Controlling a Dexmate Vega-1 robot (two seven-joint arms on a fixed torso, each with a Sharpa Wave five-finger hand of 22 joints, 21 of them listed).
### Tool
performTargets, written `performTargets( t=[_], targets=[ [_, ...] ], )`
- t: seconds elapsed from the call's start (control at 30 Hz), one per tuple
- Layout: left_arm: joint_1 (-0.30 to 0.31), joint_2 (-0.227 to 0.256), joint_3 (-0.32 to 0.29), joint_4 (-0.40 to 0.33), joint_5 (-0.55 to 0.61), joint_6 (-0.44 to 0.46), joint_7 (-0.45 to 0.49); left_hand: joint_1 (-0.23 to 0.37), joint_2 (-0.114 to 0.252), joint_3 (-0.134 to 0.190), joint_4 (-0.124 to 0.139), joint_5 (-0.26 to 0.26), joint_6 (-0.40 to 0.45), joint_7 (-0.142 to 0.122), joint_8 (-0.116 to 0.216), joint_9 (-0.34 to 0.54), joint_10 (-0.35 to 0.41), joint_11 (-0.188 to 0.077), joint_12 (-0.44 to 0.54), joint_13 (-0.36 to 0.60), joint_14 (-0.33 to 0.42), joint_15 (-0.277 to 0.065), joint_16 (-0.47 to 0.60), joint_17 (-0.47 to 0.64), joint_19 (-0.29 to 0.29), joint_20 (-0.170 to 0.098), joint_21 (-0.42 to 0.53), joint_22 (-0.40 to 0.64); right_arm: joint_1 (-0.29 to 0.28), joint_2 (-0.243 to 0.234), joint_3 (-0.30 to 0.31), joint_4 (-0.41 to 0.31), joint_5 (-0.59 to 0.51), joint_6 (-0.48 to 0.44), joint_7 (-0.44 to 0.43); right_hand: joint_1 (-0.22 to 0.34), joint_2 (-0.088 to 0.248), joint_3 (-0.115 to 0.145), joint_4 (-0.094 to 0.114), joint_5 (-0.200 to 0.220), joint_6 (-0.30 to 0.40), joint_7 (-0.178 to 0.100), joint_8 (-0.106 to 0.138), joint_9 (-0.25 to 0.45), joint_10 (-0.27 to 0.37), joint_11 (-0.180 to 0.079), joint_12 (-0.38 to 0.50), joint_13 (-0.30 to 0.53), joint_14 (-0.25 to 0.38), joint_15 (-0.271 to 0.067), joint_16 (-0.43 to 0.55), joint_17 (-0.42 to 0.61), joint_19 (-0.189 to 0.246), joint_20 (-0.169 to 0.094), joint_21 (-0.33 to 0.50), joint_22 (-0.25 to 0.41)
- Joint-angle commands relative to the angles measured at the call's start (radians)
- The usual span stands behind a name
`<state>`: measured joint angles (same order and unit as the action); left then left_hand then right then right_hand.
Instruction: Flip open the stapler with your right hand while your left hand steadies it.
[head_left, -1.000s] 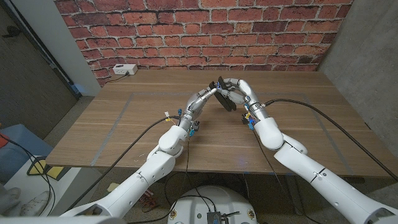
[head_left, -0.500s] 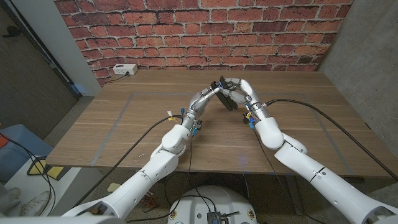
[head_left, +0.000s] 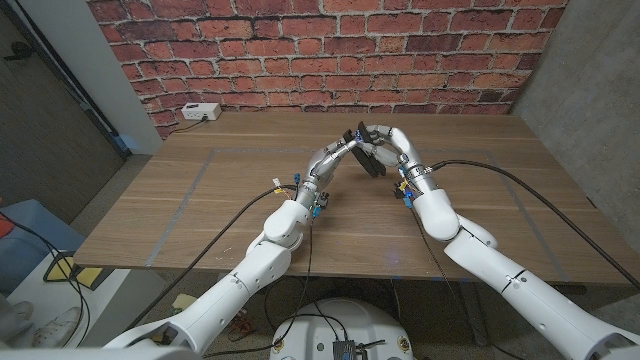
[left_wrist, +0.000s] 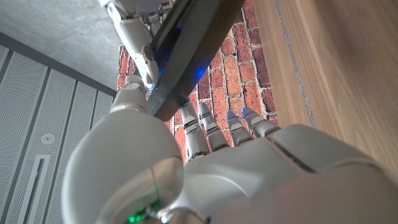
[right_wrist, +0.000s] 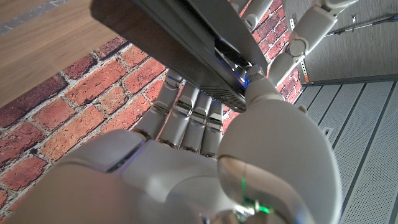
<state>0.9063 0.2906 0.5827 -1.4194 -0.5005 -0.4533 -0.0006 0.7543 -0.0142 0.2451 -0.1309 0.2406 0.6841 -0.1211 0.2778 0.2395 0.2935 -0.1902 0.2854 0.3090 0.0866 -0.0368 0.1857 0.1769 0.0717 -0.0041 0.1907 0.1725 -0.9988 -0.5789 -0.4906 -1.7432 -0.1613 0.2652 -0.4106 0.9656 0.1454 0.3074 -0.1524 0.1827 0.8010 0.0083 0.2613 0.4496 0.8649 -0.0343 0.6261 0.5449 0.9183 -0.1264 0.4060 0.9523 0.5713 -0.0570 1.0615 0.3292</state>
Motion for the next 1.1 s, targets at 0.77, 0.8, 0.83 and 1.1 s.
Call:
performTargets(
  t=[0.77, 0.8, 0.83, 1.1],
  targets=[
    [0.042, -0.02, -0.011, 0.004, -0.049, -0.04, -0.018, -0.124, -0.013, -0.075, 0.07, 0.01, 0.089, 0.012, 0.003, -0.008, 0.036, -0.014, 0.01, 0.011, 0.021, -0.107, 0.018, 0.01, 0.011, -0.018, 0.005, 0.004, -0.023, -0.002, -0.004, -0.038, -0.021, -0.031, -0.011, 0.004, 0.023, 0.061, 0.04, -0.003, 0.083, -0.073, -0.01, -0.007, 0.075, -0.068, 0.007, 0.002, 0.014, -0.09, -0.007, 0.012, -0.013, -0.085, 0.031, -0.005],
    [0.043, -0.021, -0.012, 0.004, -0.05, -0.041, -0.016, -0.127, -0.001, -0.072, 0.075, 0.013, 0.094, 0.013, 0.003, -0.009, 0.037, -0.014, 0.01, 0.012, 0.024, -0.107, 0.02, 0.011, 0.011, -0.017, 0.005, 0.004, -0.024, -0.003, -0.004, -0.039, -0.023, -0.031, -0.011, 0.004, 0.023, 0.061, 0.04, -0.003, 0.084, -0.073, -0.011, -0.007, 0.072, -0.069, 0.006, 0.004, 0.013, -0.09, -0.008, 0.013, -0.014, -0.086, 0.033, -0.006],
    [0.045, -0.022, -0.012, 0.003, -0.049, -0.041, -0.012, -0.128, 0.013, -0.069, 0.079, 0.016, 0.101, 0.011, 0.003, -0.009, 0.042, -0.015, 0.012, 0.012, 0.024, -0.106, 0.02, 0.011, 0.011, -0.016, 0.005, 0.004, -0.025, -0.003, -0.004, -0.039, -0.024, -0.03, -0.014, 0.004, 0.023, 0.062, 0.04, -0.003, 0.084, -0.073, -0.011, -0.007, 0.073, -0.069, 0.007, 0.005, 0.013, -0.091, -0.008, 0.013, -0.013, -0.085, 0.034, -0.006],
    [0.047, -0.033, -0.012, 0.004, -0.049, -0.041, 0.0, -0.096, 0.131, -0.019, 0.088, 0.029, 0.151, 0.013, 0.006, -0.014, 0.055, -0.016, 0.011, 0.016, 0.035, -0.103, 0.019, 0.008, 0.015, -0.006, 0.006, 0.004, -0.028, -0.005, -0.005, -0.044, -0.03, -0.026, -0.015, 0.002, 0.022, 0.065, 0.04, -0.003, 0.086, -0.073, -0.013, -0.009, 0.079, -0.064, 0.007, 0.002, 0.015, -0.09, -0.009, 0.015, -0.017, -0.086, 0.042, -0.008]
  ],
)
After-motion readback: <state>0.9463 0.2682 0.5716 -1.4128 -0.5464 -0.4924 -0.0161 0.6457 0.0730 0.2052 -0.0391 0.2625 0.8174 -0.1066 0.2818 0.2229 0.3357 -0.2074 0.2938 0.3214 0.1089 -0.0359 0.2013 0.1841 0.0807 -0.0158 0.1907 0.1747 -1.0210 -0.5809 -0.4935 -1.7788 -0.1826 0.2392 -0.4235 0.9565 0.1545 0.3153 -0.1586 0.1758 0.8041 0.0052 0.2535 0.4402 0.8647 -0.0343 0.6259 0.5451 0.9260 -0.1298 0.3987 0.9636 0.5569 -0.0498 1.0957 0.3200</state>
